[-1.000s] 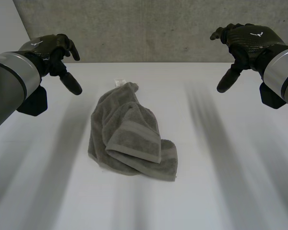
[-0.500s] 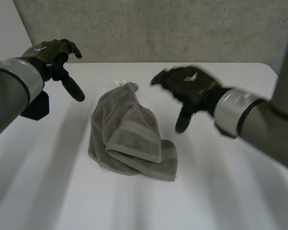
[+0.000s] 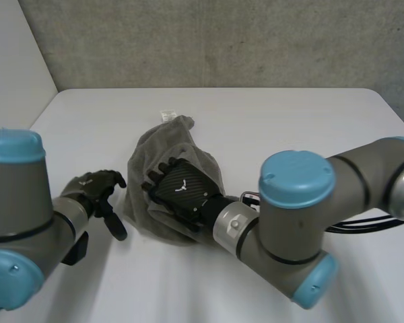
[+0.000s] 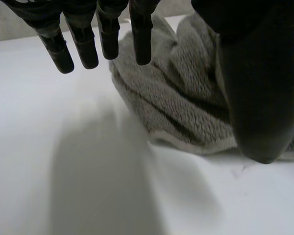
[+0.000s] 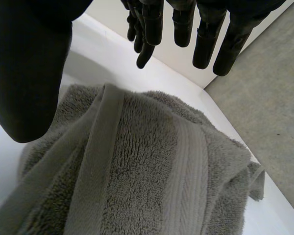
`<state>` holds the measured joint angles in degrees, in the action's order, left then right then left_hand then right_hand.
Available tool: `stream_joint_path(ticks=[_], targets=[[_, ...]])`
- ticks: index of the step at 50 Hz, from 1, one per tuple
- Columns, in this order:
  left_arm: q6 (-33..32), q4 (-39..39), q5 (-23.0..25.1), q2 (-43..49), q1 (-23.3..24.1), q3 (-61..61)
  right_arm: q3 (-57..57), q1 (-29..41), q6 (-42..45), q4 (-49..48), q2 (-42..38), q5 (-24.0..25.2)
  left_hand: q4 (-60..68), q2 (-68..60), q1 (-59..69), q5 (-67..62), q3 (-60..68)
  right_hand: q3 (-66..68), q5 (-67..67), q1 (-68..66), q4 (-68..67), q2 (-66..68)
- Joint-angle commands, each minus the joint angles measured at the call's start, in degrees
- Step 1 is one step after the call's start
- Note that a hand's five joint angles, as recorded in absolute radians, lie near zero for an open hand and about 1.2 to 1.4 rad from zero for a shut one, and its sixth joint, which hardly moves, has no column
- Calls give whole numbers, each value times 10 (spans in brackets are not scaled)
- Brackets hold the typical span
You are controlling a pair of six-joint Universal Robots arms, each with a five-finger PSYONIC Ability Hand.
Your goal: Fold the towel.
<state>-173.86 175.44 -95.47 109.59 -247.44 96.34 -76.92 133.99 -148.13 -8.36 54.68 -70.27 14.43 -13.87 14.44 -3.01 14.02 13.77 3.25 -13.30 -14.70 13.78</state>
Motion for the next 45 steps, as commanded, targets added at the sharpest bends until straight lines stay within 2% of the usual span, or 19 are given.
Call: stream_joint_path(ticks=[1, 5, 8, 10, 11, 13, 14, 16, 20, 24, 32, 34, 35, 36, 45], targets=[[1, 57, 1, 50, 9, 8, 76, 12, 14, 5, -77, -40, -39, 33, -39, 25, -35, -10, -5, 6, 20, -10], [1, 61, 4, 65, 10, 2, 113, 18, 14, 7, -122, -86, -39, 33, -39, 25, -35, 32, 37, -37, -22, 32], [2, 63, 15, 77, 11, -1, 123, 22, 13, 7, -134, -96, -39, 33, -39, 25, -35, 81, 86, -86, -72, 81], [2, 73, 27, 87, 18, -6, 139, 24, 11, 6, -144, -115, -37, 31, -37, 23, -33, 235, 240, -239, -225, 235], [2, 73, 27, 87, 18, -6, 139, 24, 11, 6, -144, -115, -37, 31, -37, 23, -33, 236, 241, -240, -226, 236], [2, 80, 30, 90, 21, -8, 148, 22, 5, 4, -140, -144, -37, 31, -37, 23, -33, 460, 465, -465, -451, 460], [1, 88, 32, 93, 24, -8, 148, 22, 5, 4, -140, -144, -35, 30, -36, 21, -31, 461, 466, -466, -452, 461], [1, 96, 33, 95, 25, -10, 147, 15, -7, 3, -122, -173, -35, 30, -36, 21, -31, 598, 604, -603, -589, 598], [1, 113, 34, 103, 34, -19, 138, -1, -24, 3, -93, -189, -34, 28, -34, 20, -30, 662, 667, -667, -653, 662], [1, 116, 34, 109, 39, -31, 115, -49, -43, 8, -59, -195, -34, 28, -34, 20, -30, 662, 667, -667, -653, 662], [2, 126, 33, 130, 59, -70, 57, -99, -69, 12, -24, -195, -32, 26, -32, 18, -28, 626, 631, -631, -617, 626], [2, 134, 33, 142, 70, -86, 43, -107, -83, 12, -19, -193, -30, 25, -31, 16, -26, 592, 597, -597, -583, 592], [2, 134, 33, 142, 71, -86, 28, -113, -100, 12, -13, -191, -30, 25, -31, 16, -26, 517, 523, -522, -508, 517], [2, 134, 33, 142, 71, -86, 13, -118, -118, 13, -7, -190, -30, 25, -31, 16, -26, 388, 394, -393, -379, 388], [-1, 145, 32, 199, 107, -156, -24, -138, -139, 13, 7, -190, -25, 20, -25, 11, -21, 310, 315, -314, -300, 310]])
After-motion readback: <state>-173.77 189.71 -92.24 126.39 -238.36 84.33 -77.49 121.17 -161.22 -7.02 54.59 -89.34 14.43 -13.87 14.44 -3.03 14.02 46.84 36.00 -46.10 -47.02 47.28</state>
